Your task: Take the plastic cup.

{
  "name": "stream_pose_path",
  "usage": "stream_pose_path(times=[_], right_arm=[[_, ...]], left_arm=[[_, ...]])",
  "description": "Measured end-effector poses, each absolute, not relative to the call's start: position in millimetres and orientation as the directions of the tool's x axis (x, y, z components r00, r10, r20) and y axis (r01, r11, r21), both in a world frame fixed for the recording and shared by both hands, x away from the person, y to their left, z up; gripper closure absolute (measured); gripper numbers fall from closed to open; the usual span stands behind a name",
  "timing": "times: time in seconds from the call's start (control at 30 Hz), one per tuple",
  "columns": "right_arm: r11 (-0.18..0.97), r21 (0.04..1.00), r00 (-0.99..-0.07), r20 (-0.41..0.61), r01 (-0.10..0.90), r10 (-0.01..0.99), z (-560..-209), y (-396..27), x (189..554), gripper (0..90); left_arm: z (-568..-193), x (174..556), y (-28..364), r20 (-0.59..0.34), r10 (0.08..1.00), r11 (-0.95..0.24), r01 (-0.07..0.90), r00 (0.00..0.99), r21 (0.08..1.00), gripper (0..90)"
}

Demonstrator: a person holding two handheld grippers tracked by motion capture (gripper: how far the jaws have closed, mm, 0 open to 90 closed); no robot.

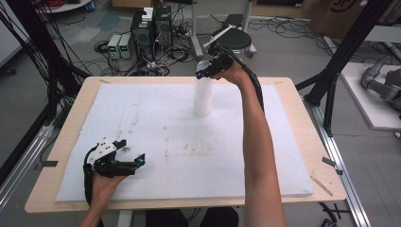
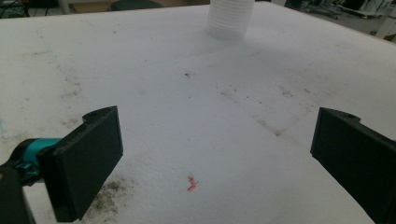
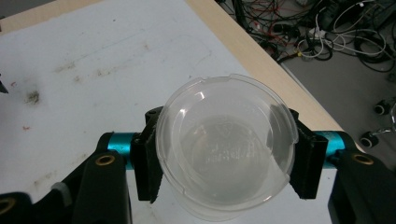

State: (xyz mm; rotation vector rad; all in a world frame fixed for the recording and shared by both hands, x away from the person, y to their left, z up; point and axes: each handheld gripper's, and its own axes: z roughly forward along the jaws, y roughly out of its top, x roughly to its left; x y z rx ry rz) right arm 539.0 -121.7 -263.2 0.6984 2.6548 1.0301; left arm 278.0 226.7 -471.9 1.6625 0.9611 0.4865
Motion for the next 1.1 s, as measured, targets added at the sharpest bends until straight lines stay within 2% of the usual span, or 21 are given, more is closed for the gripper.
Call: stream_pose_path(times=[0.37,0.73,0.9,1.1], right_arm=[[0.618,0.719,-0.862,-0.051,0.318,0.504,-217,-126,530,41.2],[0.611,0.736,-0.868,-0.067,0.290,0.493,-205,-131,519,41.2],[0.580,0.779,-0.879,-0.080,0.239,0.470,-196,-144,490,41.3],[0.513,0.837,-0.909,-0.048,0.189,0.414,-200,-164,435,41.5]], left_arm=[[-472,278,227,-0.157,0.795,-0.067,0.341,0.586,0.938,2.3],[-472,278,227,-0.150,0.793,-0.076,0.340,0.590,0.937,2.3],[-472,278,227,-0.152,0.792,-0.079,0.345,0.591,0.935,2.3],[-472,276,226,-0.143,0.799,-0.070,0.326,0.585,0.943,2.3]])
